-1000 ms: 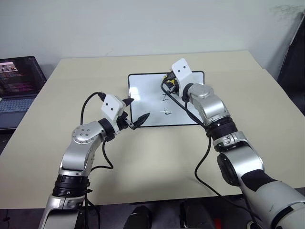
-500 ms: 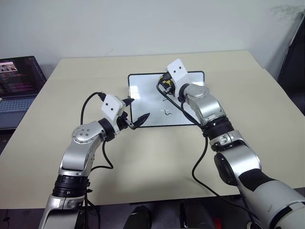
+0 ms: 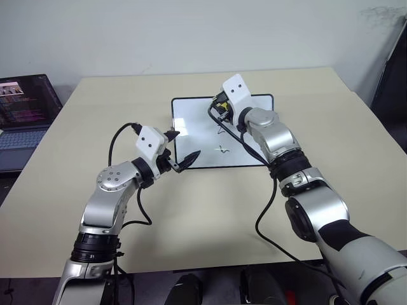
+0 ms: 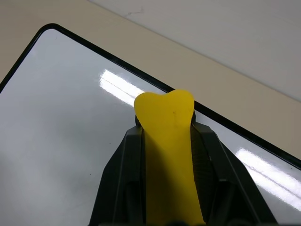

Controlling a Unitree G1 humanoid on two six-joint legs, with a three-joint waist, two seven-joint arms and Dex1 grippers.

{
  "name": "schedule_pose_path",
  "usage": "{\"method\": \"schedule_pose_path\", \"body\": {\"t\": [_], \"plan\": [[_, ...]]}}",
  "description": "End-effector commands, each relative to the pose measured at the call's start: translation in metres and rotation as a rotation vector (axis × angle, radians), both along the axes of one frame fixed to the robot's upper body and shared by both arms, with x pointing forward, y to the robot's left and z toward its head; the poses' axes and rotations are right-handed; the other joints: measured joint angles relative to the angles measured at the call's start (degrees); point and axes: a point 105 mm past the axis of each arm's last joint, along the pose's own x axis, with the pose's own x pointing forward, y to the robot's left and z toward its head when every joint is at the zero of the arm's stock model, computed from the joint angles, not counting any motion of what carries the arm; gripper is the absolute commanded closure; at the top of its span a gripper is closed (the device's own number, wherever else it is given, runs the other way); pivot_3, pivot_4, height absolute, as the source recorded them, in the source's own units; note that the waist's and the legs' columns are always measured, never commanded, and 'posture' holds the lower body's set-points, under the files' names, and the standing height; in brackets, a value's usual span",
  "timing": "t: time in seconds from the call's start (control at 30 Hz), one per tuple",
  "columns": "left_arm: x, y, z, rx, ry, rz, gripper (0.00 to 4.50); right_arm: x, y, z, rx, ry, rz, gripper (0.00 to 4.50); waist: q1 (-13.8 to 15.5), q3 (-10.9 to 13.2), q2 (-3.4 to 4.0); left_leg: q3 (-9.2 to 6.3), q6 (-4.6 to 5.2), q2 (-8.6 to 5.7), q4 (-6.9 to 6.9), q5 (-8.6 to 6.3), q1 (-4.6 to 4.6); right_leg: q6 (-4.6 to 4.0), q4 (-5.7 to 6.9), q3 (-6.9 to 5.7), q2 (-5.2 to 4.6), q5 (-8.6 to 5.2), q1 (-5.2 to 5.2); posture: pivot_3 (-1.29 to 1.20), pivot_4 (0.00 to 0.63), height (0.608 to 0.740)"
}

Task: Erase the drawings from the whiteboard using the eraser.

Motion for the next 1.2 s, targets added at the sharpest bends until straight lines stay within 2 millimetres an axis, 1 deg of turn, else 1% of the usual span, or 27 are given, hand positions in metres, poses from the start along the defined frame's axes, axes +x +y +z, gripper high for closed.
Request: {"method": "schedule_pose_path", "body": {"t": [0.03, 0.27, 0.47, 0.7, 0.97, 1.2], "plan": [[-0.002, -0.006, 0.015, -0.001, -0.060, -0.024, 0.00, 0.001, -0.003, 0.018, 0.021, -0.050, -0.003, 3.54, 0.0, 0.0, 0.00, 0.00, 0.00, 0.00, 0.00, 0.00, 0.00, 0.00, 0.00, 0.00, 0.00, 0.00, 0.00, 0.00, 0.150, 0.740], [-0.002, -0.005, 0.016, 0.003, -0.061, -0.022, 0.00, 0.002, -0.014, 0.008, 0.003, -0.029, -0.025, 3.54, 0.1, 0.0, 0.00, -0.01, 0.00, -0.01, 0.00, 0.00, 0.00, 0.00, 0.00, 0.00, 0.00, 0.00, 0.00, 0.00, 0.150, 0.740], [-0.001, -0.004, 0.016, 0.009, -0.062, -0.023, 0.00, 0.006, -0.033, 0.001, -0.019, -0.017, -0.066, 3.54, 0.2, 0.0, 0.00, 0.00, 0.00, -0.02, 0.00, 0.00, 0.00, 0.00, 0.00, -0.03, 0.00, 0.00, 0.03, 0.00, 0.150, 0.740], [0.001, -0.003, 0.018, 0.014, -0.067, -0.024, 0.00, 0.007, -0.043, -0.002, -0.030, -0.013, -0.091, 3.54, 0.3, 0.0, 0.00, 0.02, 0.00, -0.03, 0.01, 0.00, 0.01, 0.00, -0.01, -0.05, 0.00, 0.00, 0.06, 0.00, 0.150, 0.740], [0.003, -0.004, 0.019, 0.016, -0.070, -0.029, 0.00, 0.006, -0.048, -0.003, -0.031, -0.009, -0.102, 3.54, 0.3, 0.0, -0.01, 0.01, 0.00, -0.04, 0.02, 0.00, 0.01, 0.00, -0.01, -0.06, 0.00, 0.00, 0.06, 0.00, 0.150, 0.740], [0.002, -0.007, 0.018, 0.014, -0.068, -0.042, 0.00, -0.002, -0.043, 0.006, 0.006, -0.018, -0.083, 3.54, 0.3, 0.0, -0.01, 0.00, 0.00, -0.03, 0.02, 0.00, 0.01, 0.00, -0.01, -0.05, 0.00, 0.00, 0.06, 0.00, 0.150, 0.740]]}}
